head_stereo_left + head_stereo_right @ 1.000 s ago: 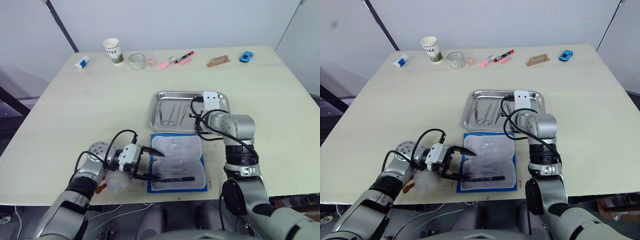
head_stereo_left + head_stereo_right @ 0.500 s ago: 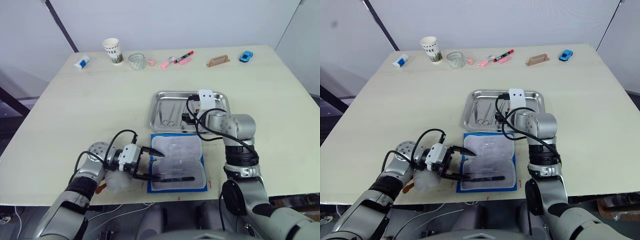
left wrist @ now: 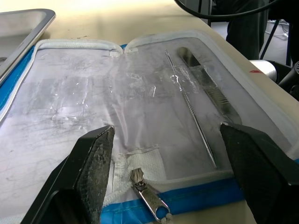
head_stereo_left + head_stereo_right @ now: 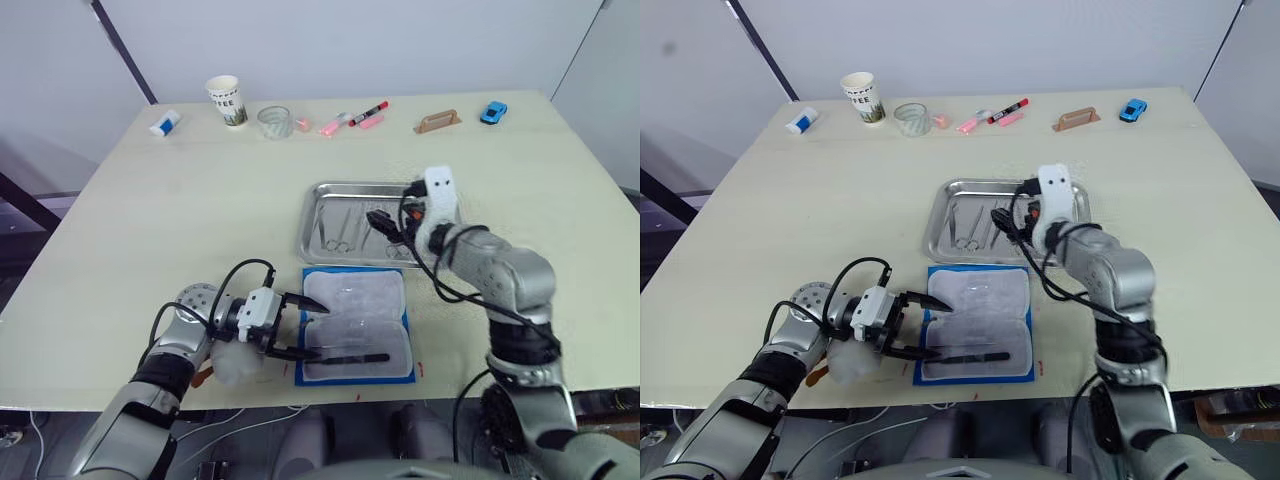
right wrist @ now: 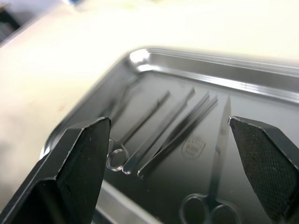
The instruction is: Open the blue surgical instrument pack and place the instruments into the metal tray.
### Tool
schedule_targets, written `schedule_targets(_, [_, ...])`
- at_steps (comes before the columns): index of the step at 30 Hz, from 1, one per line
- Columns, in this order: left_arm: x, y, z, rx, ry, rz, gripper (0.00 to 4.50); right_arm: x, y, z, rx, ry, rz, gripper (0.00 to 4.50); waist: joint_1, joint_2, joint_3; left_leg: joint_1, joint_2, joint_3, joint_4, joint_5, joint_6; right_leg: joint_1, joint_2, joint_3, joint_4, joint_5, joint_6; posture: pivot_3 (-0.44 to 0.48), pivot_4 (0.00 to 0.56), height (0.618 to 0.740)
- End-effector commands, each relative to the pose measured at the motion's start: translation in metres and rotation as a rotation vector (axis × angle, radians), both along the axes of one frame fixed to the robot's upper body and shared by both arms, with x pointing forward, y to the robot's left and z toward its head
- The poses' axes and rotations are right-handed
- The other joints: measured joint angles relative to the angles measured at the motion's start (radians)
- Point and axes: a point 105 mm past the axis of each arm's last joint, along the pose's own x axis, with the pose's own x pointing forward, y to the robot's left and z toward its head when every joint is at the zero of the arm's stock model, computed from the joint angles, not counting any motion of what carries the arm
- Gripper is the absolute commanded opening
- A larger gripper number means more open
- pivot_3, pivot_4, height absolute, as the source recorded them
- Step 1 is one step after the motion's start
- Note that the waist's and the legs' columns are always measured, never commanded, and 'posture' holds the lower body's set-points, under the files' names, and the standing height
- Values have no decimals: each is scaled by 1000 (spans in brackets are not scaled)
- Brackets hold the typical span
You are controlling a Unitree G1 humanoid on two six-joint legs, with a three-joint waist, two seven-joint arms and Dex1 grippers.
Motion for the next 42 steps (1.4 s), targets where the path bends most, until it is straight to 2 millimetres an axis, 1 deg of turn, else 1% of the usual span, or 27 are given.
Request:
schedule_targets(1, [-18,10,-31,127,110,-40,3829,-33,6,13,-18,-146,233,4410,-2,0,1,0,0,0,0,0,0,0,0,0,0,0,0,0,150,740])
schedule_targets(5, [-18,10,-31,131,111,-43,3829,-70,6,-6,-105,-155,460,4410,-6,0,3,1,0,0,0,0,0,0,0,0,0,0,0,0,150,740])
schedule_targets(9, [-18,11,-31,136,113,-45,3829,-95,10,-26,-171,-121,612,4410,-7,-2,4,1,0,-1,0,0,0,1,0,0,0,0,1,0,150,740])
schedule_targets(12, [-17,11,-30,138,113,-46,3829,-107,14,-42,-256,-116,701,4410,-7,-3,5,2,0,-1,0,0,0,1,0,0,0,-1,1,0,150,740])
schedule_targets(14, [-17,12,-30,140,114,-45,3829,-108,13,-52,-305,-113,726,4410,-5,-3,5,2,-1,-1,0,0,0,2,0,0,0,-1,1,0,150,740])
schedule_targets(18, [-17,13,-30,143,113,-44,3829,-105,8,-67,-398,-130,739,4410,-3,-4,6,2,-1,-1,0,0,0,2,0,0,0,-1,1,0,150,740])
schedule_targets(23, [-17,13,-30,143,114,-45,3829,-101,10,-71,-427,-145,738,4410,-1,-5,6,2,-1,-1,1,0,0,2,0,0,0,-1,1,0,150,740])
schedule_targets(28, [-17,12,-29,141,113,-46,3829,-102,13,-80,-480,-159,771,4410,3,-6,7,2,-1,-1,1,0,0,2,0,0,0,-1,1,0,150,740])
schedule_targets(35, [-18,13,-30,145,115,-48,3829,-102,16,-84,-509,-173,788,4410,3,-6,7,2,0,-1,1,0,0,2,1,0,0,-1,1,0,150,740])
schedule_targets(39, [-18,13,-30,144,114,-47,3829,-104,17,-88,-509,-141,806,3327,4,-6,7,2,0,-1,1,0,0,2,1,0,0,-1,1,0,150,740])
schedule_targets(42, [-18,12,-30,143,114,-47,3829,-106,13,-93,-528,-108,820,1884,4,-6,7,2,0,-1,1,0,0,2,1,0,0,-1,1,0,150,740])
